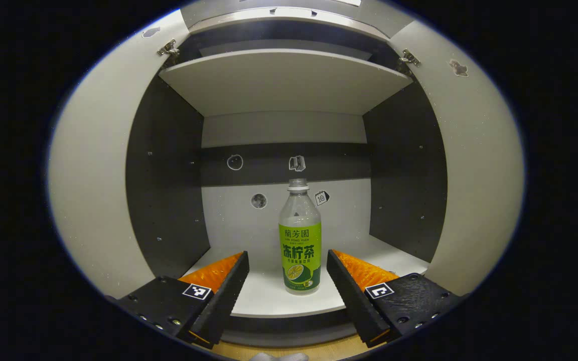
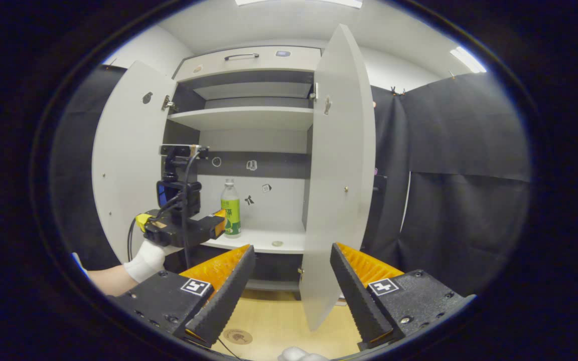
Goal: Grasp the bottle in the cabinet with the left hand and place it on the coaster, then close the right door with the right hand and the left door with the left hand.
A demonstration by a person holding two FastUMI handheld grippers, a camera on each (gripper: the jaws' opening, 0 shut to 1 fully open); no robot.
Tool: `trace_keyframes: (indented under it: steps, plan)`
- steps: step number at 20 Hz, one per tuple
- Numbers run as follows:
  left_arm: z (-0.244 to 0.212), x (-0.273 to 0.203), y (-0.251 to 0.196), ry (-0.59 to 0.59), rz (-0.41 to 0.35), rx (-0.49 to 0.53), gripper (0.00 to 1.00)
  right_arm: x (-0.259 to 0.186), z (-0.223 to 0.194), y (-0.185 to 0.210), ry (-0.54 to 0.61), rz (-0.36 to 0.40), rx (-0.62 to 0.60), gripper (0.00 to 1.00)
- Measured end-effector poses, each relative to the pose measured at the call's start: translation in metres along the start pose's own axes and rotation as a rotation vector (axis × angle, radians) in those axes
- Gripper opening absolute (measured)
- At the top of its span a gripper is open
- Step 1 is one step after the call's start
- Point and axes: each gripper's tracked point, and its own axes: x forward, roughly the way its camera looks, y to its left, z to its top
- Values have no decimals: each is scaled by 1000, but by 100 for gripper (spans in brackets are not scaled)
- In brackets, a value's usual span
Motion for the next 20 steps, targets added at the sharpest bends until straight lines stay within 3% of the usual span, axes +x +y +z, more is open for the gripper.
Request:
trace_keyframes:
  steps: [3, 7, 11, 12, 13, 20]
  plan:
    - [-12, 33, -9, 30, 8, -27, 95, -3, -7, -11, 19, -37, -7, 99]
    - [-16, 61, -13, 15, 28, 12, 95, -5, -15, -22, 44, -65, -21, 99]
    - [-11, 76, -16, -18, 24, 4, 94, -6, -19, -24, 51, -63, -15, 99]
    - [-10, 72, -14, -15, 30, 0, 76, -7, -18, -23, 50, -58, -16, 99]
    - [-8, 67, -15, -21, 23, -7, 80, -7, -18, -22, 49, -54, -17, 99]
    - [24, -17, -20, -129, -33, -8, 76, -14, -20, -25, 34, -36, -20, 99]
